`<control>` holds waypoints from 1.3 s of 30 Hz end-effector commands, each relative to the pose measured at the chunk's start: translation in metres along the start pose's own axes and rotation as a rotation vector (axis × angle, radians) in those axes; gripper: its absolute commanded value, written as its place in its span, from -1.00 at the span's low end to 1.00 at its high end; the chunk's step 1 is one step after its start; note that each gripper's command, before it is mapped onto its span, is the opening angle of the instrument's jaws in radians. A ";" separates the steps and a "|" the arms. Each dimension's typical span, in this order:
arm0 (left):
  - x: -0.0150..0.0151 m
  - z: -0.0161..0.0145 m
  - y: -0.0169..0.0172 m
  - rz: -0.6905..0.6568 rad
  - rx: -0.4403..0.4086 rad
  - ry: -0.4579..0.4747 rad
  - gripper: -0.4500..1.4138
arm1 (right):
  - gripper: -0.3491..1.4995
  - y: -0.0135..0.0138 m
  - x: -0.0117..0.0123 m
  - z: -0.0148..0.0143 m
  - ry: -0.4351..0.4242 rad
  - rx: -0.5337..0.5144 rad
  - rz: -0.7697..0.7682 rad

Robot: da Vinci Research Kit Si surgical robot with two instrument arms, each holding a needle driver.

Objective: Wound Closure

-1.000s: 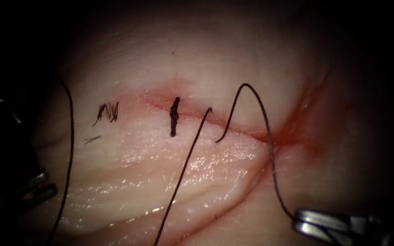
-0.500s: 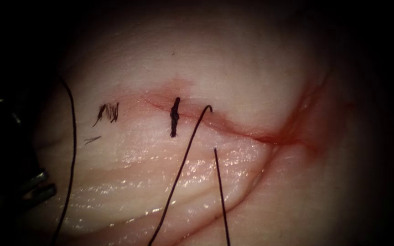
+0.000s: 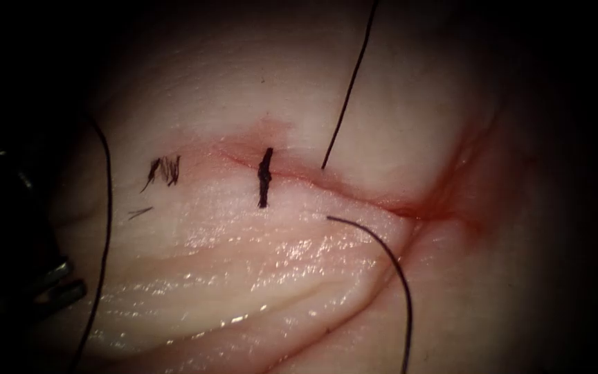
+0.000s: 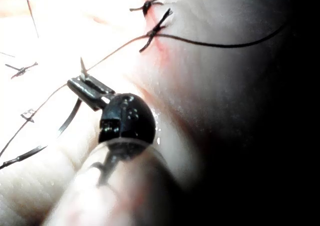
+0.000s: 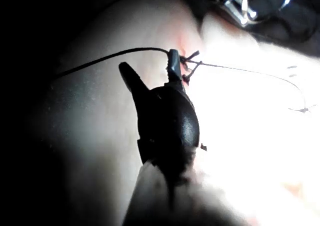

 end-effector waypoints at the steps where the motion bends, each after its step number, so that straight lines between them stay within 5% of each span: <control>1: -0.0003 0.0006 0.0005 0.000 0.000 0.001 -1.00 | 0.98 0.0031 -0.0019 -0.0005 -0.040 -0.052 0.000; 8: -0.0003 0.0005 0.0004 0.000 -0.001 0.002 -1.00 | 0.98 0.0120 -0.0068 -0.0039 -0.270 -0.142 -0.078; 12: -0.0003 0.0005 0.0004 0.000 -0.001 0.001 -1.00 | 0.98 0.0132 -0.0086 -0.0037 -0.351 -0.181 -0.100; 17: -0.0004 0.0005 0.0005 0.001 -0.001 0.002 -1.00 | 0.98 0.0139 -0.0107 -0.0039 -0.084 -0.146 0.125; 23: 0.0001 0.0009 0.0008 0.001 -0.009 0.000 -1.00 | 0.98 0.0160 -0.0134 -0.0043 -0.058 -0.166 0.320; 27: 0.0006 0.0015 0.0011 -0.001 -0.017 0.012 -1.00 | 0.98 0.0164 -0.0150 -0.0045 0.030 -0.195 0.669; 30: 0.0006 0.0016 0.0012 -0.001 -0.023 0.022 -1.00 | 0.87 0.0159 -0.0160 -0.0044 0.060 -0.148 1.052; 39: 0.0003 0.0013 0.0010 -0.001 -0.028 0.027 -1.00 | 0.98 0.0139 -0.0182 -0.0038 0.195 0.034 1.534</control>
